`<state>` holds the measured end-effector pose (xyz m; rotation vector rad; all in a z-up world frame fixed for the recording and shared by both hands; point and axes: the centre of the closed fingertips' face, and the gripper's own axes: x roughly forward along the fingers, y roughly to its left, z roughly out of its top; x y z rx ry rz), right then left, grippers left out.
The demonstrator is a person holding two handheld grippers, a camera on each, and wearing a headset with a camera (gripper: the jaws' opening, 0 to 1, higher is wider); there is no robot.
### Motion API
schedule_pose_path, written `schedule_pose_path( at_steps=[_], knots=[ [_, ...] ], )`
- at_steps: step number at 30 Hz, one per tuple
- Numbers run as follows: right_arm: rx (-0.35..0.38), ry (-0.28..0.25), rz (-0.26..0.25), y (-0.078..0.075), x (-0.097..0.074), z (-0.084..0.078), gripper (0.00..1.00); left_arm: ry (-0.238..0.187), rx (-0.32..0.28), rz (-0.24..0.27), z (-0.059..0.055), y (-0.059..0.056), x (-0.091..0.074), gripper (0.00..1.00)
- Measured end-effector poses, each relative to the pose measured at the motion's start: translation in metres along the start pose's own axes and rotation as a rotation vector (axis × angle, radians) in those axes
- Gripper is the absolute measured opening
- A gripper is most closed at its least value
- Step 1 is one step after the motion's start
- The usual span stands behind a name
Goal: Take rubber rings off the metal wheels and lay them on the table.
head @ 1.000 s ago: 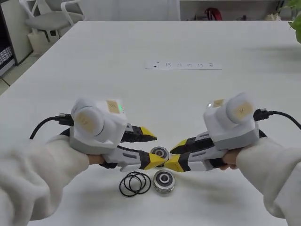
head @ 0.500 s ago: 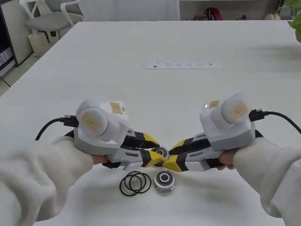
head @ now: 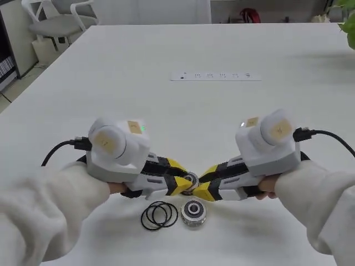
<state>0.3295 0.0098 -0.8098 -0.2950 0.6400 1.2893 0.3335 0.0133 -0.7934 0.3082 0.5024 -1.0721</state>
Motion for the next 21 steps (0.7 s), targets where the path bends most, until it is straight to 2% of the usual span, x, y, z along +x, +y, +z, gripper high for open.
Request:
schedule_pose_path(
  at_steps=[1,2,15,18,21],
  knots=[
    [-0.004,0.004,-0.001,-0.0004,-0.0002,-0.0009,0.14,-0.028,-0.019,0.001,0.0031,0.0008,-0.0008,0.14],
    [-0.004,0.004,-0.001,-0.0004,0.0,-0.0011,0.13,-0.038,-0.037,0.001,0.0038,0.001,-0.0013,0.14],
    [-0.016,0.008,-0.003,-0.0019,-0.0018,-0.0025,0.07,-0.064,-0.038,0.009,0.0037,0.0006,0.0003,0.14],
    [-0.022,0.005,-0.01,-0.0034,-0.0024,-0.0021,0.02,-0.064,-0.024,0.012,0.0042,0.0005,0.0006,0.14],
    [-0.022,0.007,-0.01,-0.0035,-0.0025,-0.0021,0.02,-0.062,-0.01,0.013,0.0037,0.0011,0.0009,0.14]
  ],
)
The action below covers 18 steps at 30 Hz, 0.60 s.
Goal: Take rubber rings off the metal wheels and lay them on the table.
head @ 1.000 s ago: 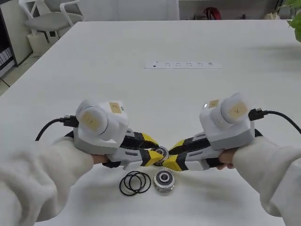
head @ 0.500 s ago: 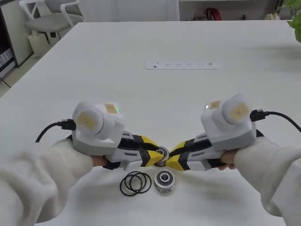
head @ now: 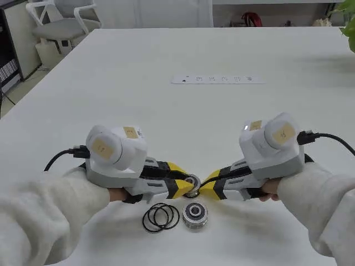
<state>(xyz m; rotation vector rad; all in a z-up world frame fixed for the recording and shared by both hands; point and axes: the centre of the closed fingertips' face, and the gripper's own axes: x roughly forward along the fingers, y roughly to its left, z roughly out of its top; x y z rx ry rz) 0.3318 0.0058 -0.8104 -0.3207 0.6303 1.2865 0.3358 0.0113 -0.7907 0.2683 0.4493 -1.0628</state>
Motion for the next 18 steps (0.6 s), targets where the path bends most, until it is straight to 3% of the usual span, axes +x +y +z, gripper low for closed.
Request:
schedule_pose_path(
  at_steps=[11,16,18],
  knots=[
    [0.04,0.007,-0.007,-0.0013,0.0,-0.0001,0.01,-0.004,0.014,0.006,-0.0004,-0.0003,-0.0001,0.14],
    [0.117,0.025,-0.026,-0.0037,0.0003,-0.0007,0.0,-0.013,0.017,0.008,-0.0009,0.0003,-0.0001,0.14],
    [0.18,0.022,-0.025,-0.0055,0.0002,-0.0014,0.0,-0.018,0.016,0.009,-0.001,0.0004,-0.0002,0.14]
  ],
)
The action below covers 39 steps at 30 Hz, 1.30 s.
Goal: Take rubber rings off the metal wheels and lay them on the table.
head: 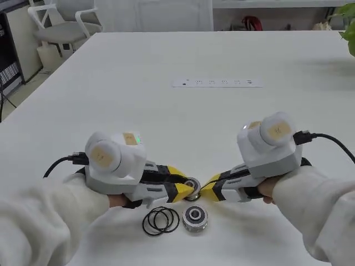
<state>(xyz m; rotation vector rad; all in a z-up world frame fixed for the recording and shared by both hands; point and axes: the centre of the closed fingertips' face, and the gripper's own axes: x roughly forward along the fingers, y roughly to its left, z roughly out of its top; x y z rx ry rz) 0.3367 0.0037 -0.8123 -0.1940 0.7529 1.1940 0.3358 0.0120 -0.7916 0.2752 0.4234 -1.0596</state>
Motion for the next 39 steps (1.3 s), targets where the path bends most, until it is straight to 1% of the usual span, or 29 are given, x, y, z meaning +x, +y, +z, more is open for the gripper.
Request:
schedule_pose_path(
  at_steps=[2,5,11,23,25,29,31,32,33,34,36,37,38,39],
  knots=[
    [0.041,-0.006,0.005,-0.001,-0.0003,-0.0004,0.0,0.0,0.001,0.0,0.0002,-0.0001,0.0,0.14],
    [0.07,-0.008,0.006,-0.0016,-0.0013,-0.0003,0.0,0.001,0.004,0.002,0.0003,-0.0002,0.0002,0.14],
    [0.17,-0.014,0.013,-0.002,-0.0029,-0.0009,0.0,0.002,0.018,0.002,-0.0001,-0.0006,-0.0001,0.14],
    [0.204,-0.023,0.022,0.0001,-0.0034,-0.0004,0.0,-0.001,-0.003,0.007,-0.0004,-0.0007,-0.0007,0.14],
    [0.199,-0.022,0.019,0.0003,-0.0033,-0.0003,0.0,-0.001,0.007,0.008,-0.0003,-0.001,-0.0008,0.14],
    [0.203,-0.023,0.019,0.0003,-0.003,-0.0009,0.0,-0.006,0.006,0.008,0.0,-0.0009,-0.0007,0.14],
    [0.204,-0.022,0.021,0.0001,-0.0025,-0.0018,0.0,-0.007,-0.009,0.0,-0.0002,-0.002,-0.0019,0.14],
    [0.2,-0.017,0.022,0.0004,-0.0024,-0.0024,0.0,-0.01,-0.025,-0.016,-0.0006,-0.003,-0.0029,0.13],
    [0.199,-0.018,0.022,0.0003,-0.0024,-0.0024,0.0,-0.016,-0.037,-0.014,-0.0007,-0.0017,-0.0025,0.13],
    [0.198,-0.018,0.021,0.0,-0.0023,-0.0022,0.0,-0.022,-0.036,-0.014,-0.0012,-0.0011,-0.0026,0.13],
    [0.197,-0.018,0.02,-0.0003,-0.0022,-0.0023,0.0,-0.025,0.006,-0.018,-0.001,-0.0022,-0.0019,0.13],
    [0.197,-0.019,0.018,-0.0007,-0.0023,-0.0023,0.0,-0.024,0.04,-0.018,-0.0006,-0.0025,-0.0011,0.13],
    [0.199,-0.021,0.015,-0.0015,-0.0024,-0.0021,0.0,-0.024,0.048,-0.015,0.0,-0.0036,-0.0006,0.13],
    [0.201,-0.022,0.013,-0.0023,-0.0027,-0.0021,0.0,-0.026,0.042,-0.014,0.0003,-0.0041,0.0,0.13]
  ],
)
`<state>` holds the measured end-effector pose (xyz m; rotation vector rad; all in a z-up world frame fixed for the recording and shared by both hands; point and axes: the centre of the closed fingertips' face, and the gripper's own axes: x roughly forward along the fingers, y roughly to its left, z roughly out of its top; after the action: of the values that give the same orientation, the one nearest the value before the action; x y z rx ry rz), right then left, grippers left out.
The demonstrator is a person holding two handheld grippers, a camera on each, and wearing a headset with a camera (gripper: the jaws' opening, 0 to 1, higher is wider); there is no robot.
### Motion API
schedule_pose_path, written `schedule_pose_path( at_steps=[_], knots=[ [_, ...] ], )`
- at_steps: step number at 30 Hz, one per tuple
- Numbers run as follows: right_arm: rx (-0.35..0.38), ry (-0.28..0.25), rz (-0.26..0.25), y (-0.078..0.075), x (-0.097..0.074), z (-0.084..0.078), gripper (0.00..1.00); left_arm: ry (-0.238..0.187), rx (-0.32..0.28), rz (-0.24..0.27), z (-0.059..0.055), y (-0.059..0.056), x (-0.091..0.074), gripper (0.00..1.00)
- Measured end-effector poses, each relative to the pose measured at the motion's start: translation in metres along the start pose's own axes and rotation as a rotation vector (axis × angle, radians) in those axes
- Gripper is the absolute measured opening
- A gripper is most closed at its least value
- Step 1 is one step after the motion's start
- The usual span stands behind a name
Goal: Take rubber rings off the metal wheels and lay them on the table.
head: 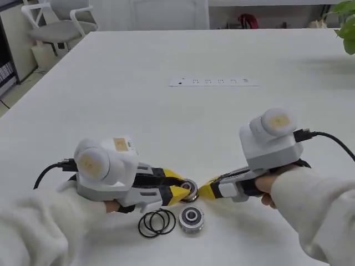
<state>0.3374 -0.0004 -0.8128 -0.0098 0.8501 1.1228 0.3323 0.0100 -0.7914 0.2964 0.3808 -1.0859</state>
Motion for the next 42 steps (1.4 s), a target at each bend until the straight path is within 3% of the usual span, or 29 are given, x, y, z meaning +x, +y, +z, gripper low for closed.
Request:
schedule_pose_path(
  at_steps=[11,24,30,42],
  knots=[
    [0.016,-0.009,-0.009,-0.003,-0.002,0.001,0.0,-0.004,-0.022,-0.007,0.002,0.001,0.003,0.14],
    [0.067,-0.037,-0.001,-0.005,-0.006,0.005,0.0,0.0,-0.008,0.007,0.002,0.0,0.003,0.14],
    [0.098,-0.064,0.011,0.0,-0.009,0.011,0.0,-0.003,-0.01,0.015,0.002,0.001,0.003,0.14],
    [0.093,-0.062,0.008,0.003,-0.01,0.013,0.0,-0.002,-0.004,0.02,0.002,0.001,0.004,0.14]
  ],
)
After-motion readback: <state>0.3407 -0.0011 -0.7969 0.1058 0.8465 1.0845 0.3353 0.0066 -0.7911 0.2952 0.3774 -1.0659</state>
